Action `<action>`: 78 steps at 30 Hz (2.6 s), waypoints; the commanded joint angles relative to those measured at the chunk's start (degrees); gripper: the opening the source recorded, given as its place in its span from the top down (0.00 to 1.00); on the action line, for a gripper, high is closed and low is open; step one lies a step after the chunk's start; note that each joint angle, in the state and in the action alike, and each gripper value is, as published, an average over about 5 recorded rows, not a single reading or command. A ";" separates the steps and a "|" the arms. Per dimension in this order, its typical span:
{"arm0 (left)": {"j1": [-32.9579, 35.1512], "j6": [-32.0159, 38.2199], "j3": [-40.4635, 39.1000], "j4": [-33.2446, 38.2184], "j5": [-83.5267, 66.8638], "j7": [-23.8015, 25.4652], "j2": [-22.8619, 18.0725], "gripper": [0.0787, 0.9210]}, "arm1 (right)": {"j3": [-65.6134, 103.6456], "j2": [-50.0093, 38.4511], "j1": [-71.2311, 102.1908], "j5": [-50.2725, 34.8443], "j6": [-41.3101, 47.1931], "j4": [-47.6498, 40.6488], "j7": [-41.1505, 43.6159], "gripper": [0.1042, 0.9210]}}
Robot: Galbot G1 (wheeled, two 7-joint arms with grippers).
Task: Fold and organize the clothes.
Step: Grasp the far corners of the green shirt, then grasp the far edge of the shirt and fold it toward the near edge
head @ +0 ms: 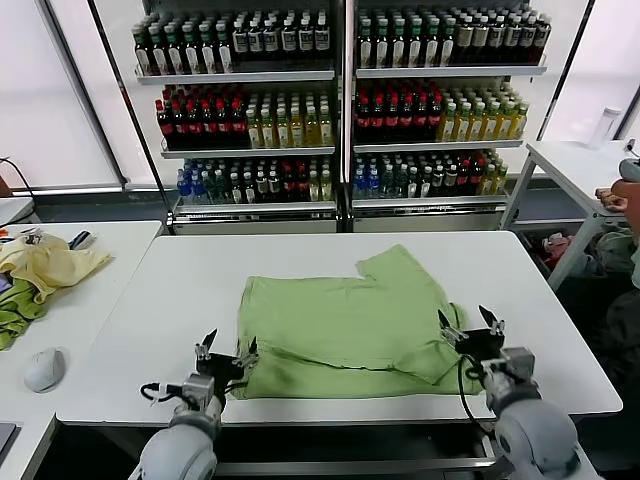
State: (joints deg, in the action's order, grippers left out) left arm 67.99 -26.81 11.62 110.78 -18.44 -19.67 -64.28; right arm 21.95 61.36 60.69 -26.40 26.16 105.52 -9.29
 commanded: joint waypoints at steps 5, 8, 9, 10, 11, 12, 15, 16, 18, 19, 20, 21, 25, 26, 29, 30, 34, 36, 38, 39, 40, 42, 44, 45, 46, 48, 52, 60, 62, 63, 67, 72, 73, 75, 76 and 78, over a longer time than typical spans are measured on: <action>-25.38 0.31 -8.10 -23.08 -7.03 -0.49 -2.03 0.12 | -12.35 1.50 -25.35 -2.66 0.91 -23.75 0.19 0.12; -28.26 0.46 -8.95 -26.86 -7.30 -0.54 -3.06 0.12 | -14.23 2.83 -29.86 -2.54 0.98 -28.42 0.70 0.12; -29.12 0.50 -9.17 -28.01 -7.30 -0.59 -3.43 0.12 | -14.73 3.26 -31.07 -2.50 0.99 -30.06 0.87 0.12; -30.00 0.54 -9.36 -29.32 -7.32 -0.65 -3.84 0.12 | -15.23 3.80 -32.42 -2.42 0.99 -31.80 1.06 0.12; -30.90 0.56 -9.55 -30.79 -7.33 -0.74 -4.30 0.12 | -15.65 4.30 -33.56 -2.34 0.97 -33.59 1.24 0.12; -31.66 0.56 -9.68 -32.10 -7.35 -0.84 -4.73 0.12 | -15.98 4.82 -34.59 -2.23 0.95 -35.38 1.42 0.12; -33.55 0.49 -9.90 -35.93 -7.56 -1.12 -5.70 0.12 | -16.78 6.49 -37.21 -1.54 0.83 -40.48 2.00 0.12; -34.01 0.45 -9.92 -37.00 -7.71 -1.19 -5.89 0.12 | -16.99 7.06 -37.95 -1.29 0.80 -42.22 2.18 0.12; -34.72 0.37 -9.90 -39.02 -8.03 -1.25 -6.16 0.12 | -17.28 8.09 -39.10 -0.84 0.81 -45.13 2.53 0.12; -34.99 0.31 -9.88 -39.78 -8.18 -1.26 -6.26 0.12 | -17.35 8.57 -39.57 -0.65 0.83 -46.34 2.69 0.12; -35.19 0.23 -9.86 -40.45 -8.37 -1.25 -6.33 0.12 | -17.37 9.02 -39.96 -0.45 0.86 -47.46 2.84 0.12; -35.35 0.05 -9.81 -40.96 -8.74 -1.22 -6.39 0.12 | -17.35 9.46 -40.27 -0.24 0.90 -48.36 3.04 0.12; -35.60 -1.29 -9.40 -41.68 -11.68 -0.94 -6.60 0.12 | -17.08 10.87 -40.96 0.36 1.07 -51.23 3.84 0.12; -35.61 -1.71 -9.27 -41.67 -12.71 -0.80 -6.66 0.12 | -17.02 11.21 -41.11 0.47 1.13 -51.93 4.07 0.12; -35.61 -2.96 -9.02 -41.54 -15.36 -0.21 -6.75 0.12 | -16.81 12.26 -41.57 0.72 1.25 -53.99 4.85 0.12; -35.61 -3.24 -8.99 -41.48 -16.19 -0.02 -6.75 0.12 | -16.73 12.57 -41.69 0.74 1.25 -54.49 5.12 0.12; -35.54 -4.07 -8.99 -41.56 -18.58 0.42 -6.67 0.12 | -16.50 13.72 -42.35 1.03 1.25 -56.82 6.05 0.12; -35.35 -4.09 -9.01 -41.64 -19.06 0.58 -6.62 0.12 | -16.17 14.32 -42.64 1.23 1.35 -58.21 6.31 0.12; -34.89 -3.70 -9.05 -41.47 -18.89 0.93 -6.51 0.12 | -15.65 14.70 -42.45 1.39 1.39 -58.87 6.46 0.12; -34.60 -3.47 -9.06 -41.28 -18.76 1.10 -6.44 0.13 | -15.44 14.82 -42.21 1.47 1.36 -58.96 6.55 0.13; -34.31 -3.27 -9.10 -41.04 -18.58 1.27 -6.36 0.14 | -15.30 14.90 -41.91 1.53 1.29 -58.97 6.68 0.15; -33.77 -2.99 -9.21 -40.58 -18.25 1.48 -6.25 0.19 | -15.13 15.05 -41.39 1.50 1.13 -59.02 7.00 0.20; -33.46 -2.94 -9.35 -40.18 -18.11 1.61 -6.18 0.26 | -15.03 15.26 -41.18 1.36 1.04 -59.19 7.30 0.27; -33.37 -2.95 -9.41 -40.03 -18.11 1.67 -6.16 0.29 | -14.97 15.33 -41.16 1.29 1.02 -59.24 7.43 0.30; -33.29 -2.95 -9.47 -39.91 -18.15 1.76 -6.13 0.32 | -14.95 15.36 -41.17 1.22 1.02 -59.26 7.60 0.35; -33.15 -2.95 -9.65 -39.73 -18.25 1.97 -6.06 0.39 | -15.02 15.25 -41.20 1.14 1.02 -59.28 7.98 0.41; -32.82 -2.90 -10.09 -39.57 -18.38 2.68 -5.96 0.54 | -15.34 14.78 -41.00 1.13 1.01 -58.90 8.71 0.55; -32.31 -1.67 -9.94 -38.69 -18.73 3.51 -5.85 0.84 | -15.70 13.35 -39.26 0.52 0.94 -54.63 9.41 0.76; -31.78 -1.13 -9.75 -37.59 -18.96 3.65 -5.49 0.91 | -15.72 12.60 -38.30 0.05 0.73 -52.67 9.40 0.81; -31.47 -0.90 -9.60 -36.98 -19.21 3.76 -5.21 0.93 | -15.77 12.14 -37.75 -0.20 0.53 -51.56 9.40 0.84; -30.00 -0.19 -8.27 -33.85 -20.71 4.24 -3.70 0.98 | -16.23 10.40 -35.70 -1.35 -0.50 -46.63 9.16 0.94; -26.56 0.26 -5.69 -26.01 -23.02 4.15 -1.34 0.98 | -15.20 8.14 -32.71 -4.38 -0.96 -37.47 8.08 0.98; -25.86 0.30 -5.21 -24.45 -23.37 4.08 -1.01 0.98 | -14.82 7.69 -31.92 -4.84 -0.92 -35.70 7.88 0.98; -24.37 0.29 -4.32 -21.36 -24.02 3.93 -0.35 0.98 | -13.94 6.45 -29.77 -5.59 -0.76 -31.56 7.54 0.98; -23.69 0.25 -3.95 -20.12 -24.30 3.87 -0.06 0.98 | -13.52 5.83 -28.59 -5.80 -0.69 -29.58 7.44 0.98; -22.21 0.15 -3.24 -17.51 -24.80 3.77 0.70 0.98 | -12.44 4.46 -25.83 -6.26 -0.46 -25.61 7.22 0.98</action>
State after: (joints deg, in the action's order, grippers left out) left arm 41.02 -27.29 5.54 81.73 -41.21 -16.02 -66.06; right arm 7.78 68.95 29.25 -30.74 26.25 67.22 -1.83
